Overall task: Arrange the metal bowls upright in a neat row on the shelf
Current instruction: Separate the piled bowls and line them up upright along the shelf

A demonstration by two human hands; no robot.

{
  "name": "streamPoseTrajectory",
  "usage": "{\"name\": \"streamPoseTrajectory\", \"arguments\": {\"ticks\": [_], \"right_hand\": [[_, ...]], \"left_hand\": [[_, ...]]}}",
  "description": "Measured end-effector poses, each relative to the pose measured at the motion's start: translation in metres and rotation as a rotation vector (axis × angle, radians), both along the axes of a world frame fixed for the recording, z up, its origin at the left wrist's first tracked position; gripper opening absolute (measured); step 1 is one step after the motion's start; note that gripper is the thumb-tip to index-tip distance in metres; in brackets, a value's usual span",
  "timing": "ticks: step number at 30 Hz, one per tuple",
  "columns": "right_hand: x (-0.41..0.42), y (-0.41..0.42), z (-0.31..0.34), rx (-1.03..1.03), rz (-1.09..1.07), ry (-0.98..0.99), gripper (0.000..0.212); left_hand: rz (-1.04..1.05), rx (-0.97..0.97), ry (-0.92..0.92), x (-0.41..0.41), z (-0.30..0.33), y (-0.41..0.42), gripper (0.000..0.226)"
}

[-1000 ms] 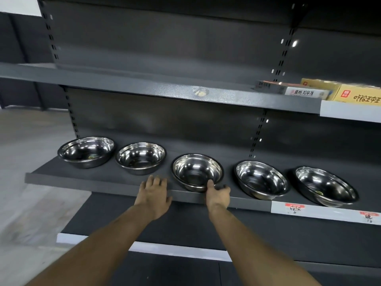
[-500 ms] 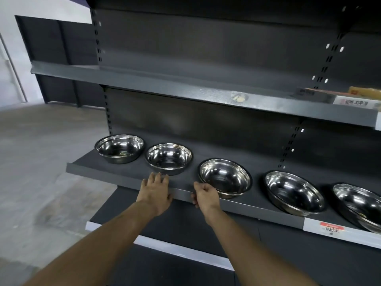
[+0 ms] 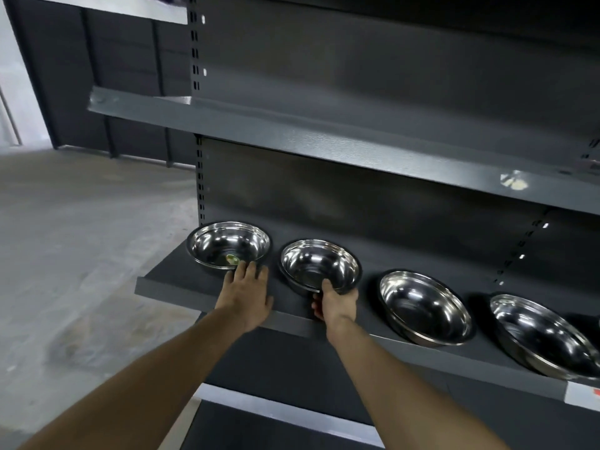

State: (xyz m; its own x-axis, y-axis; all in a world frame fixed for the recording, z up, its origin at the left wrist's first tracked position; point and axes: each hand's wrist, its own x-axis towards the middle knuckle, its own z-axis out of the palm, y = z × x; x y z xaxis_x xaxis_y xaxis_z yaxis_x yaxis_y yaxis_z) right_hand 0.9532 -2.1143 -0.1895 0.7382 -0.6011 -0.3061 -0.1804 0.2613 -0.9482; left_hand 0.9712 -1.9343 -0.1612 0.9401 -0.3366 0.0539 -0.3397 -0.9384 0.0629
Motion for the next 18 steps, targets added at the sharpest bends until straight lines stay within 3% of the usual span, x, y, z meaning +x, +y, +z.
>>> {"name": "streamPoseTrajectory", "arguments": {"ticks": [6,18], "right_hand": [[0.013,0.015,-0.003,-0.082,-0.167,-0.002,0.076],[-0.023,0.011,-0.002,-0.114,-0.054,0.021,0.045]], "left_hand": [[-0.105,-0.03,0.015,0.025,-0.003,0.013,0.072],[-0.166,-0.064,0.019,0.004,0.0,0.006,0.071]]}}
